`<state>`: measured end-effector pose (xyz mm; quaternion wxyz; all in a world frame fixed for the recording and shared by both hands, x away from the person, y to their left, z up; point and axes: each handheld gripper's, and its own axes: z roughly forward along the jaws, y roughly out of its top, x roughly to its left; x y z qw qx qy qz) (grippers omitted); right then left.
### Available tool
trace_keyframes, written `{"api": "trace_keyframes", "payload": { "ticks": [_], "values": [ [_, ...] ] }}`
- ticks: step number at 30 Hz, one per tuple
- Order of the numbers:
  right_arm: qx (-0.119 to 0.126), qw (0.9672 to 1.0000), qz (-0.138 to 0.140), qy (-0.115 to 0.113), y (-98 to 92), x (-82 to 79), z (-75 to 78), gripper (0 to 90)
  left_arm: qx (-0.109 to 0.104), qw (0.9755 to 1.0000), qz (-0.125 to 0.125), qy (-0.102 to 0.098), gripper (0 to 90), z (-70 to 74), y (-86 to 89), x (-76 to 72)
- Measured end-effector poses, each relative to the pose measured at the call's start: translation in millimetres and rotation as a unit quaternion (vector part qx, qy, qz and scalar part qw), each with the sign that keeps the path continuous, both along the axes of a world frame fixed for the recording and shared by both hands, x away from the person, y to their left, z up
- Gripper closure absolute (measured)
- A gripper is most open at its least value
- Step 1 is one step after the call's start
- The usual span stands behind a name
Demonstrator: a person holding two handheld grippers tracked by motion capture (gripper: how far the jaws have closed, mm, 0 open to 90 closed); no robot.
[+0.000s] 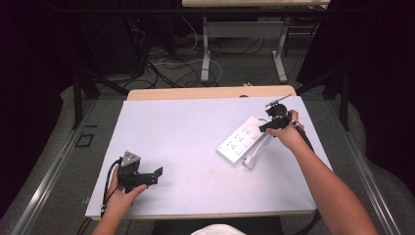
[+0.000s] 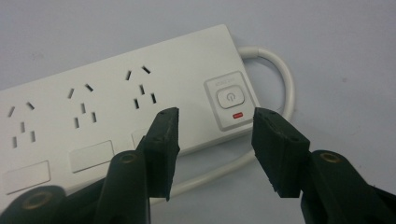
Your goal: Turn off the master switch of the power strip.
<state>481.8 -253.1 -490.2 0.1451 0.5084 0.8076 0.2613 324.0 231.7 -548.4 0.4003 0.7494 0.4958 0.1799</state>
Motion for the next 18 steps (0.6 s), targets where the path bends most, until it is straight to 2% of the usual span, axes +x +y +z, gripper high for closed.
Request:
{"api": "trace_keyframes", "payload": {
  "ticks": [2, 4, 11, 18],
  "values": [
    [0.002, 1.0, -0.002, -0.001, 0.2, -2.1, 1.3, 48.4, 0.0, 1.0, 0.0, 0.001, 1.5, 0.2, 0.1, -0.1],
    [-0.001, 0.9999, 0.012, -0.002, 0.1, -8.7, 4.3, 48.0, 0.0, 1.0, 0.0, 0.002, 1.5, 0.4, 0.2, -0.2],
    [0.001, 0.9999, 0.01, 0.004, 2.1, -20.2, 9.2, 47.5, -0.001, 1.0, -0.001, -0.002, 1.5, 0.2, -0.5, 0.0],
    [0.011, 0.9998, 0.014, -0.008, 2.7, -32.5, 11.8, 37.0, 0.001, 1.0, -0.003, 0.002, 1.5, 1.1, 0.3, -0.6]
  ]
}}
